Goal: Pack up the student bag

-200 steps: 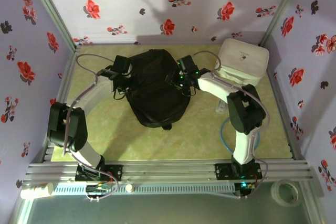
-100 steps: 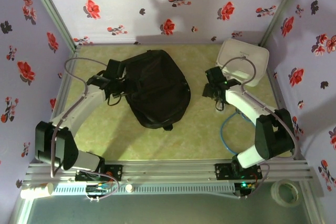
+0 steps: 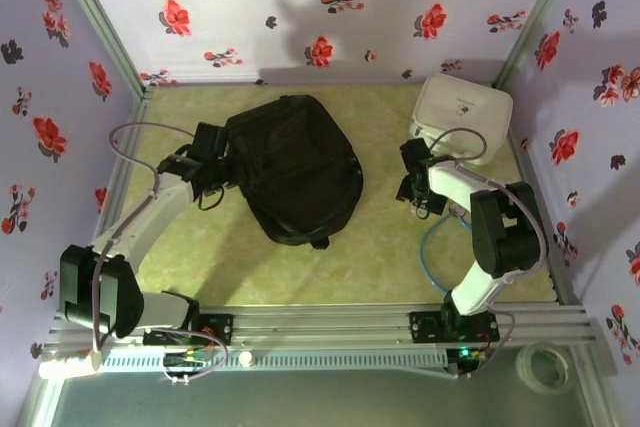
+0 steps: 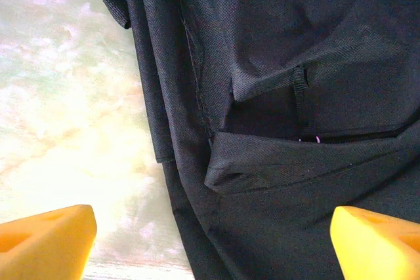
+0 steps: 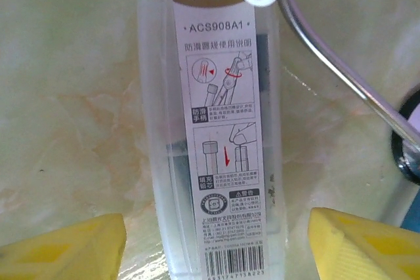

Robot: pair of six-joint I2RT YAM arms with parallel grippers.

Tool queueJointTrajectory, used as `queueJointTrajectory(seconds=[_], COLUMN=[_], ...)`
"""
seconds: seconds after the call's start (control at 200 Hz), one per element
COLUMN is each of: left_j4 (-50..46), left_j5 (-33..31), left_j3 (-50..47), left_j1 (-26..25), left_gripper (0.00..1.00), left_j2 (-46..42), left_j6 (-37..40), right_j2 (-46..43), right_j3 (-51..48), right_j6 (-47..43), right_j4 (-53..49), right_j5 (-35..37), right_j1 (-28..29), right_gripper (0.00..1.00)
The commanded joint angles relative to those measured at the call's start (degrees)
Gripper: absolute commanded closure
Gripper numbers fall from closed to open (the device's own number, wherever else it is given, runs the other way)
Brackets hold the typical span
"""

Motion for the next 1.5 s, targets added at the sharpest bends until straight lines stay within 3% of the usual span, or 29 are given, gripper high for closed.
queueJointTrajectory(seconds=[0.0,0.23,0.385,0.68,1.01,1.24,1.495], left_j4=[1.08,5.54,12.36,22.52,26.59,17.79,2.02], left_j5=[-0.16,4.59,7.91,8.06,10.74,8.74,7.52], left_j3=[-1.17,-4.72,-8.39,-9.31,0.21,6.89,14.25], left_j1=[0.38,-0.15,-3.32,-16.15,-26.74,-27.21,-22.43], left_gripper=[0.06,0.05,0.05,0.07,0.08,0.09,0.11], left_j2=[-1.14,-0.24,1.70,10.82,23.87,21.87,13.79], left_j6=[-0.80,-2.43,-6.47,-12.12,-9.83,-2.77,8.48], right_j2=[1.82,2.39,0.52,-7.28,-14.48,-16.27,-16.97], right_j3=[-1.12,-1.14,-0.60,2.29,4.72,5.73,5.80], right_j6=[1.74,0.67,0.03,-0.54,-0.72,-1.65,-4.43], right_j4=[1.37,1.68,2.12,3.43,6.03,6.95,8.19], right_j5=[-1.39,-1.40,-2.97,-9.28,-14.10,-15.25,-17.19], right_j1=[-0.78,-0.92,-0.29,2.61,3.39,3.56,4.44], right_gripper=[0.32,0.50,0.51,0.49,0.48,0.47,0.48])
